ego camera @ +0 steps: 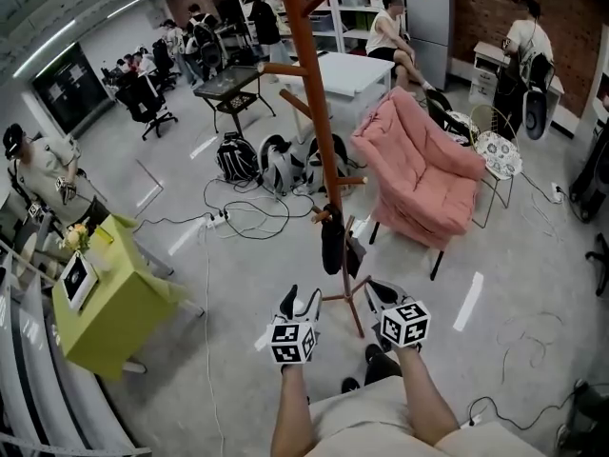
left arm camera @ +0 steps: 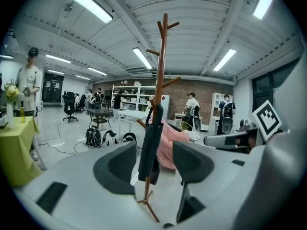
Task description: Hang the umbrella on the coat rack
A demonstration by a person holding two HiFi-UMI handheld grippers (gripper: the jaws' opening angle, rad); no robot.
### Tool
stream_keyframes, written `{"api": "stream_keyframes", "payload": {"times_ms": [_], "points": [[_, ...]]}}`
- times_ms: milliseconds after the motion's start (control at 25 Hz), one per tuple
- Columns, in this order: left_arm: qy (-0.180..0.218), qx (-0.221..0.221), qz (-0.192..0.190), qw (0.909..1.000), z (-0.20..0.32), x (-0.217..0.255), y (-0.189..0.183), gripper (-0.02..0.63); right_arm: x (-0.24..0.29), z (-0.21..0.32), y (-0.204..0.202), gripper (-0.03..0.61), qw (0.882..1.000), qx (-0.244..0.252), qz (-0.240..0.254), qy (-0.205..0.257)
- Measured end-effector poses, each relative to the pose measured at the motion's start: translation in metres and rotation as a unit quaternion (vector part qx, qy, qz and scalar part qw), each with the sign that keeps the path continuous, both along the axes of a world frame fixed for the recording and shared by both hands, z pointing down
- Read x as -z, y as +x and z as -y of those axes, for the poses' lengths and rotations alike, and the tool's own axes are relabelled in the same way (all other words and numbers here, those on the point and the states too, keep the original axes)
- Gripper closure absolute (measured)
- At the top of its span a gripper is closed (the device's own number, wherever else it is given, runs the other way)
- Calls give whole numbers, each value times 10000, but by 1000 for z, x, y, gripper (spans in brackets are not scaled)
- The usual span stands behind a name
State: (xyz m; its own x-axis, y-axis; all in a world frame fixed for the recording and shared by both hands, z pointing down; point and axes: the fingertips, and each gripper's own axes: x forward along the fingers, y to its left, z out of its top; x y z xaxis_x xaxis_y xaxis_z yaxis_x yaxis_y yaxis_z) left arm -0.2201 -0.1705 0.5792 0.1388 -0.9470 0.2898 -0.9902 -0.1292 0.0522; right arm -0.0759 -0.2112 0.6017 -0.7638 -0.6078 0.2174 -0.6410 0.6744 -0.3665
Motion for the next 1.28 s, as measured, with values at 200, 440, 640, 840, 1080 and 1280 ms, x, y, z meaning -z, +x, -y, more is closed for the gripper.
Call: {"api": "stream_keyframes", "payload": {"times_ms": [200,440,640,840,1080,1280], "points": [[82,-69,126,9999,-5,7,5,387,1,-5,5,575,10000,-65,-3,-11],[101,-217,151,9996,-8,7,13,462,1,-14,15,575,9996,-207,30,168],[202,-94,0,9998,-17,8,13,552,-2,-22,18,575,9998,-189,-34,97],[400,-42,-218,9990,-22,14,14,607,-1,-27,14,575,9998,-138,-68,106],[358,73,-119,9993,-24,15,7,607,-5,-32,7,575,9999,-18,-126,84],[359,82,-152,9992,-23,14,7,607,-7,-31,6,575,9997,49,-251,47]]}}
